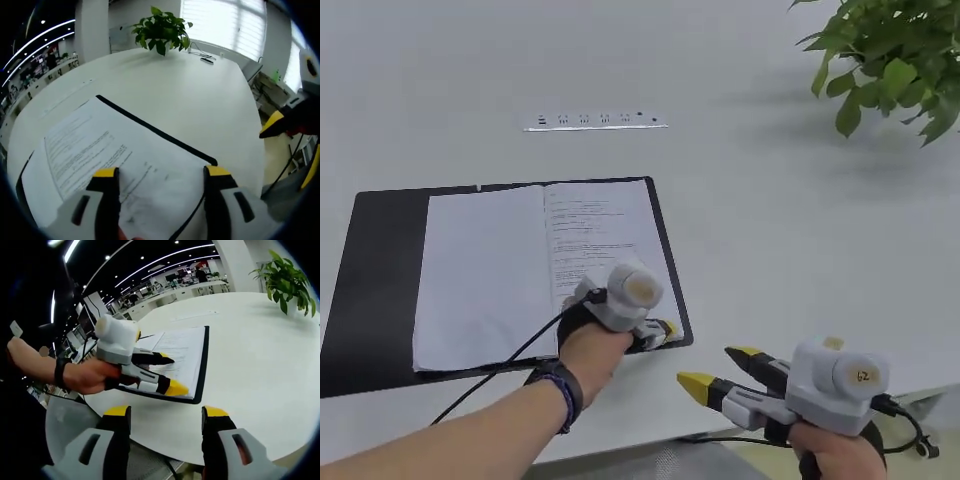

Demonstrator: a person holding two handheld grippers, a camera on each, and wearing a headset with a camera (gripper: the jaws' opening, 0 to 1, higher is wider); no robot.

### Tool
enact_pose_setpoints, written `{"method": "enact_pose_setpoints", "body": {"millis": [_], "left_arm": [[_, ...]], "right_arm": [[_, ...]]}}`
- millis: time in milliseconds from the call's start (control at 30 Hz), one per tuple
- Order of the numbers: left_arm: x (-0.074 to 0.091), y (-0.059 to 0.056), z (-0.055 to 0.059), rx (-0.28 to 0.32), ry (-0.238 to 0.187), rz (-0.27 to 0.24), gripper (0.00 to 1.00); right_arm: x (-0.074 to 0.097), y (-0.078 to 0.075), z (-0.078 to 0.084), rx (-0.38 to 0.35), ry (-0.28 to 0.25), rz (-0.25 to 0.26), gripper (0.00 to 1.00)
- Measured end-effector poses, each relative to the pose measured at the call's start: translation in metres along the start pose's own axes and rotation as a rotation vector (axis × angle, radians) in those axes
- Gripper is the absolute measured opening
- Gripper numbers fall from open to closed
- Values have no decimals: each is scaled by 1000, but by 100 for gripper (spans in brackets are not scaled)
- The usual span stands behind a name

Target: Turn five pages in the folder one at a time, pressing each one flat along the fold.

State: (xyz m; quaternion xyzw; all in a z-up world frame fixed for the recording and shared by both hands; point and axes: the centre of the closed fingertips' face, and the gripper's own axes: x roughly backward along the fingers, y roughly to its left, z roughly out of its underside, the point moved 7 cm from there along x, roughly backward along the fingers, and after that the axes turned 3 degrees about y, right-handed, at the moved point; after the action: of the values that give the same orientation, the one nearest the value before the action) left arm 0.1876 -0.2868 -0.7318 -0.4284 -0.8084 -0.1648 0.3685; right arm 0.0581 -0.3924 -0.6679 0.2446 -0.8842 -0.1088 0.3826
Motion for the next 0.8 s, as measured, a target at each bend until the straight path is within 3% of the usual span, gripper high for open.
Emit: {"method": "enact_pose_setpoints", "body": {"millis": [67, 433, 533, 633, 800], "left_arm": [[1, 1, 1, -23, 3, -8, 67], [6, 18, 4, 27, -12, 5, 51], [6, 15, 2, 59, -9, 13, 53], [6, 10, -1, 141, -29, 27, 60], [2, -1, -2, 118, -16, 18, 72]], "right_arm": [[0, 0, 0, -1, -1, -1, 56], [-3, -2, 2, -22, -7, 4, 53], [-5, -3, 3, -34, -11, 4, 53], [-7, -3, 2, -49, -18, 1, 52], [-8, -3, -1, -56, -29, 0, 52]]}}
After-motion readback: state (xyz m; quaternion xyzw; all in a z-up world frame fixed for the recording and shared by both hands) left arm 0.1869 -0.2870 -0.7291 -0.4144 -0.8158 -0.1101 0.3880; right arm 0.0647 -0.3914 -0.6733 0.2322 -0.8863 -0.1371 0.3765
